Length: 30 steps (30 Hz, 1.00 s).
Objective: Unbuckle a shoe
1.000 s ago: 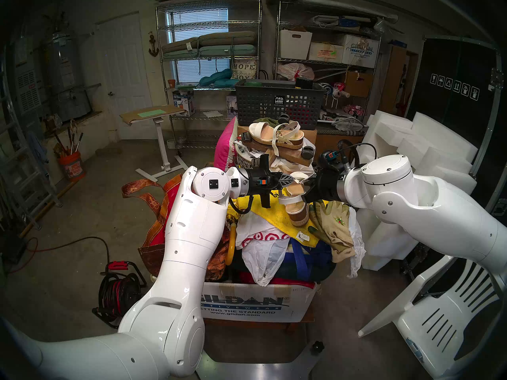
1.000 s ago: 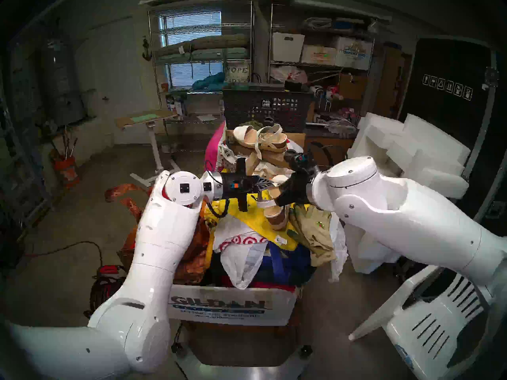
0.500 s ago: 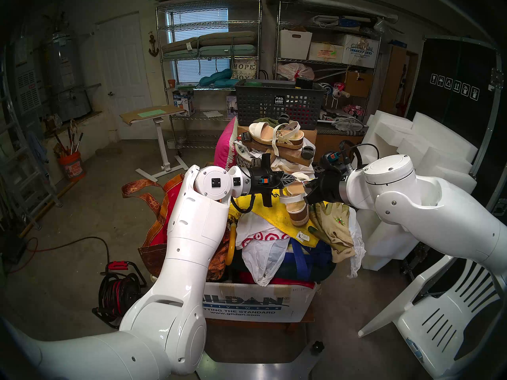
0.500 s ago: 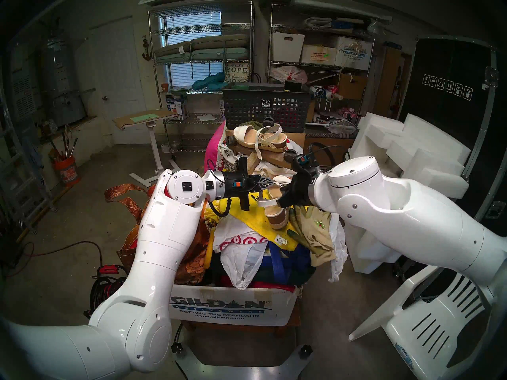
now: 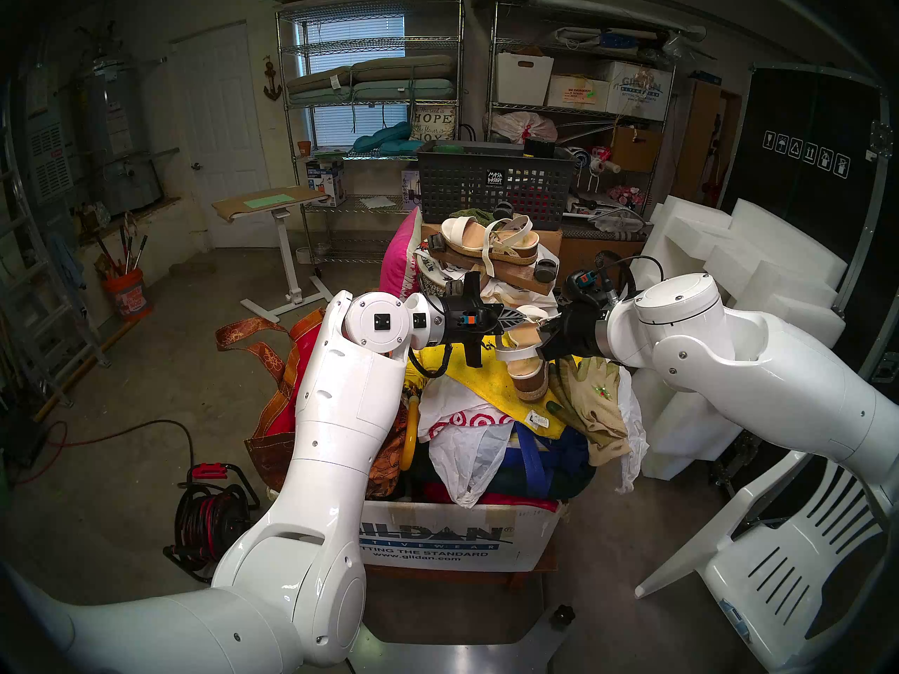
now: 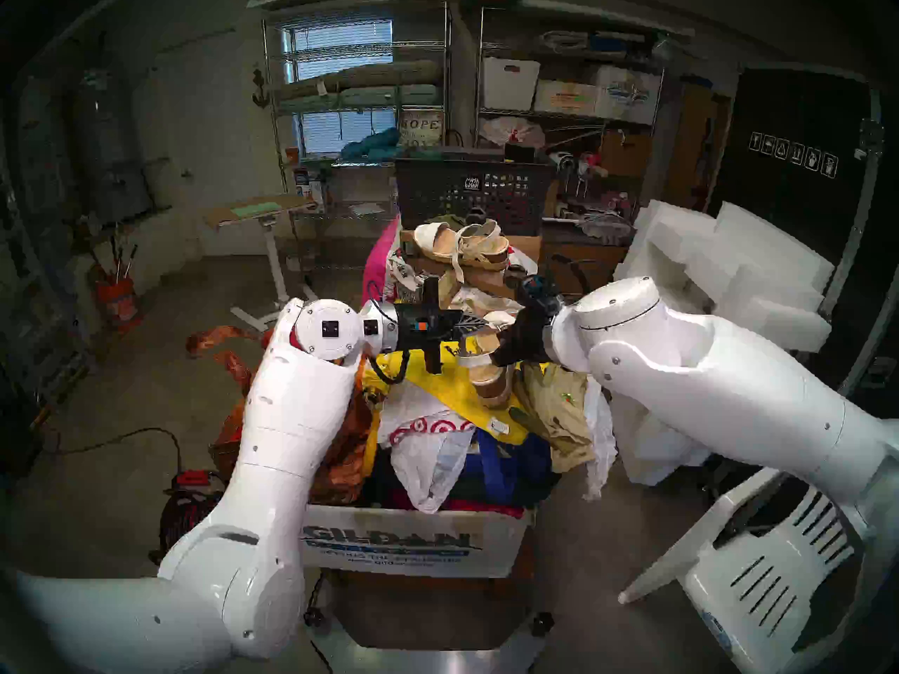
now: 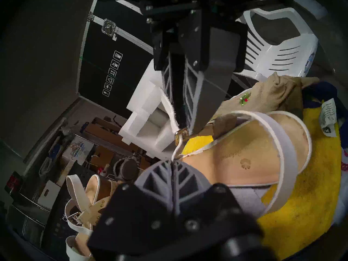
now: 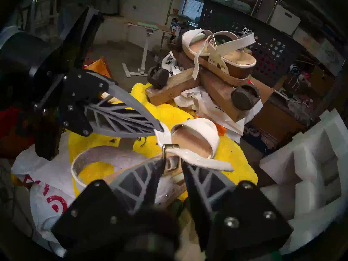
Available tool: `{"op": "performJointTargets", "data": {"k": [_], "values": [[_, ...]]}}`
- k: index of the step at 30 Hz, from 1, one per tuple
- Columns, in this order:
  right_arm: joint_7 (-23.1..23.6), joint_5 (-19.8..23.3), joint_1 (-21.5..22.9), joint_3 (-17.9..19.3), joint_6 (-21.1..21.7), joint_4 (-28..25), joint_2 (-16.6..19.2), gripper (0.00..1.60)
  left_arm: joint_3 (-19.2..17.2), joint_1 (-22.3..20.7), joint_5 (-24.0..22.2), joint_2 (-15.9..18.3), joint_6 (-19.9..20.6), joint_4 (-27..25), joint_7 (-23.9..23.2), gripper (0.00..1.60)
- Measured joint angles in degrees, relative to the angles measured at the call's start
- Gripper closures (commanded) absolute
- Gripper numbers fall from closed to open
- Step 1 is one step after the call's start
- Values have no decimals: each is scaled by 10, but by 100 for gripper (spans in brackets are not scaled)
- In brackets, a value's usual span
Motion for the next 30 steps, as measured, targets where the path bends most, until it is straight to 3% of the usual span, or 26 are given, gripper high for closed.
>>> {"op": "performJointTargets", "data": {"k": [9,16,30], "values": [[-8,-12,0,-2,10,10,-15,89,-1,8,-7,-1,4,-17,-19,160],[-23,-16,0,-3,15,9,-24,160,-3,14,-12,-2,7,-28,-29,160],[-66,-13,-7,1,24,4,-35,160,-9,24,-15,-3,11,-39,-34,160]]}}
